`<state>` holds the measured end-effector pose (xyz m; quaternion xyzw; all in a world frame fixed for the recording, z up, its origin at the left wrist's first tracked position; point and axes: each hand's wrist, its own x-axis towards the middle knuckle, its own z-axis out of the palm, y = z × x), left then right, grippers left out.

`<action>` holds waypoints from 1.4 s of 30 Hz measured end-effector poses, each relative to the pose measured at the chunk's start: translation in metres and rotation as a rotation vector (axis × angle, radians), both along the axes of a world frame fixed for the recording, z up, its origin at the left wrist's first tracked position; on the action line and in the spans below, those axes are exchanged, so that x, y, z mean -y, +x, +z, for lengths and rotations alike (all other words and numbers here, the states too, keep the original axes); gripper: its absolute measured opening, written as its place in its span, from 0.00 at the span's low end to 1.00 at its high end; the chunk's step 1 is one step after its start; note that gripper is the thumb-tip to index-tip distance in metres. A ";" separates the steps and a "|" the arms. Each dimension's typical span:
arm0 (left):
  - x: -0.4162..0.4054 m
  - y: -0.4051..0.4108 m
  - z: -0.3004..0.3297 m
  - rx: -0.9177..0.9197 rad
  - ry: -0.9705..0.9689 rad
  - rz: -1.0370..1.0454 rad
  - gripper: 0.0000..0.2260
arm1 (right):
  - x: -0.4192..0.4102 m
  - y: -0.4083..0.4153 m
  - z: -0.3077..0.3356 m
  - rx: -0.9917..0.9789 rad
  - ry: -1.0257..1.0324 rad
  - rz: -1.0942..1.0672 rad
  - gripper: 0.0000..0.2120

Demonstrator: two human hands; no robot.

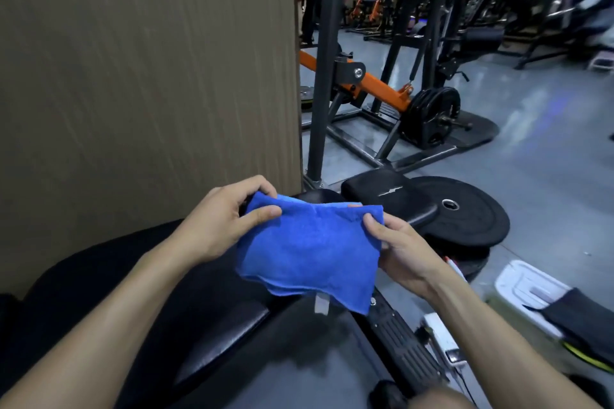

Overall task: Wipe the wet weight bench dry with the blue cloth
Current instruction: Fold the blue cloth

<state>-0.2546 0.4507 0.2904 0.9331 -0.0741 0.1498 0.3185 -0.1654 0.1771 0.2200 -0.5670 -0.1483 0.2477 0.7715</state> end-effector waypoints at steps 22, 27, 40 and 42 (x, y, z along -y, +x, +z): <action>0.225 0.119 -0.036 -0.470 -0.204 -0.138 0.13 | 0.165 0.009 -0.032 0.133 -0.448 -0.879 0.04; 0.298 0.133 -0.048 -0.602 -0.344 -0.271 0.12 | 0.166 0.008 -0.028 0.373 -0.628 -0.802 0.04; 0.317 0.179 -0.128 -0.678 -0.616 -0.376 0.20 | 0.248 0.031 -0.084 -0.088 -0.031 -0.794 0.18; 0.326 0.176 -0.151 -0.848 -0.631 -0.421 0.24 | 0.253 0.039 -0.094 -0.203 0.189 -0.782 0.19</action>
